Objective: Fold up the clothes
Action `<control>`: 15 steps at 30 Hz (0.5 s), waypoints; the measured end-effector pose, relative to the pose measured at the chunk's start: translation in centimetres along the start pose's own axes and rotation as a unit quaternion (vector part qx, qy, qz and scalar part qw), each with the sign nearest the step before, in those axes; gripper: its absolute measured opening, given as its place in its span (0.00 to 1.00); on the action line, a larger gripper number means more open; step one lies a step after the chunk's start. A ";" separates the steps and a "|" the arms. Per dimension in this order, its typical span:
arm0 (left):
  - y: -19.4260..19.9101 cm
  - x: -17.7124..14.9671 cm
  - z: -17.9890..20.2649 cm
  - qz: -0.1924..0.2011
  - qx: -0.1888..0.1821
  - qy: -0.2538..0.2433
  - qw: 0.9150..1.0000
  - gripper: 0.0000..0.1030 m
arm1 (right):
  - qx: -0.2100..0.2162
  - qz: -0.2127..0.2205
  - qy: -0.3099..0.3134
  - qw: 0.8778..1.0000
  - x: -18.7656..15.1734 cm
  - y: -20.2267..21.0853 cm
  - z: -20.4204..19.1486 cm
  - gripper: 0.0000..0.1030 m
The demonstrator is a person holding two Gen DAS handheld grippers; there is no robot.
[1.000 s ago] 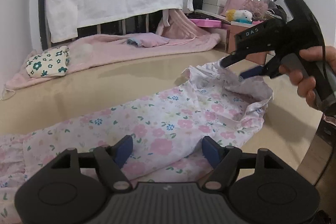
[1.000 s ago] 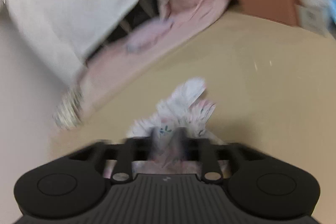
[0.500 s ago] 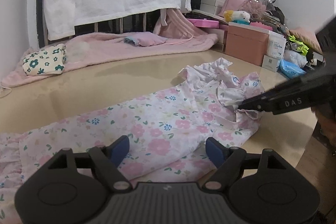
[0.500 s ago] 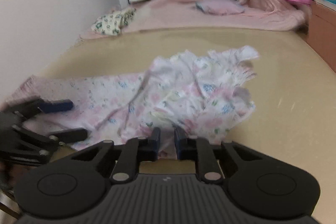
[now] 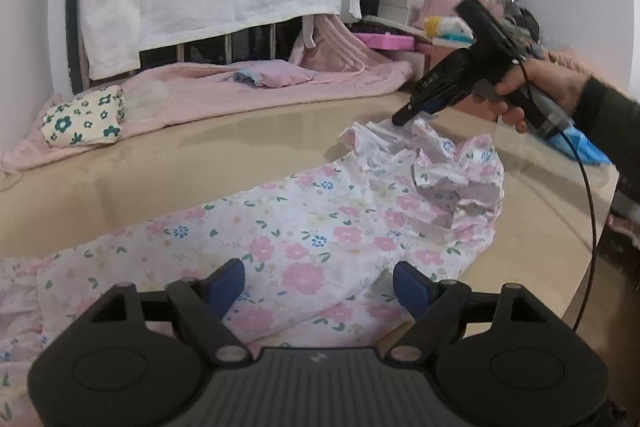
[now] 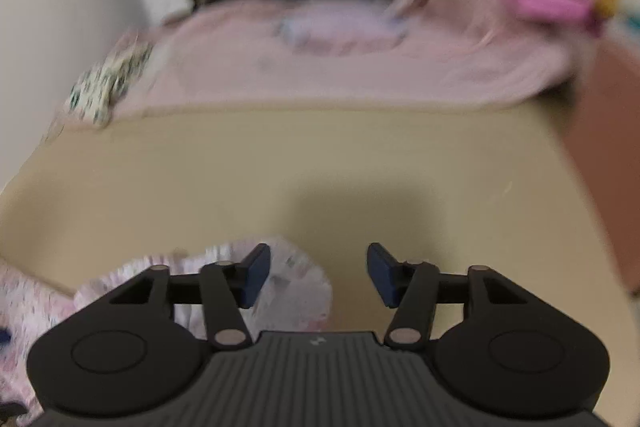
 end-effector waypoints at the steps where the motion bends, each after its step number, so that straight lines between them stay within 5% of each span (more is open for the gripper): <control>1: 0.0 0.0 0.0 -0.001 -0.001 0.000 1.000 0.80 | 0.004 -0.007 0.008 1.000 -0.1 -0.4 -0.3 0.14; 3: 0.0 0.1 -0.4 -0.002 -0.013 0.013 1.000 0.81 | -0.004 -0.001 0.030 1.000 -0.3 0.0 -1.0 0.02; 6: 0.0 0.1 -0.4 -0.002 -0.016 0.015 1.000 0.82 | -0.004 0.105 0.096 0.990 -0.9 5.2 -3.1 0.02; 10: 0.0 0.1 -0.3 -0.002 -0.013 0.013 1.000 0.82 | 0.002 0.213 0.260 0.942 -5.4 12.9 -8.8 0.02; 15: -0.1 0.2 -0.3 -0.004 -0.014 0.012 1.000 0.83 | 0.017 0.090 0.423 0.901 -13.4 12.9 -15.5 0.05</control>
Point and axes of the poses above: each gripper's, at about its wrist camera, not at the fingertips, and y roughly against the way its jaws point, z to its right, x to its top, the point moved 3 cm from there along -y, roughly the way its jaws point, and after that the axes turned 14 degrees about y, right-handed, at the moved point
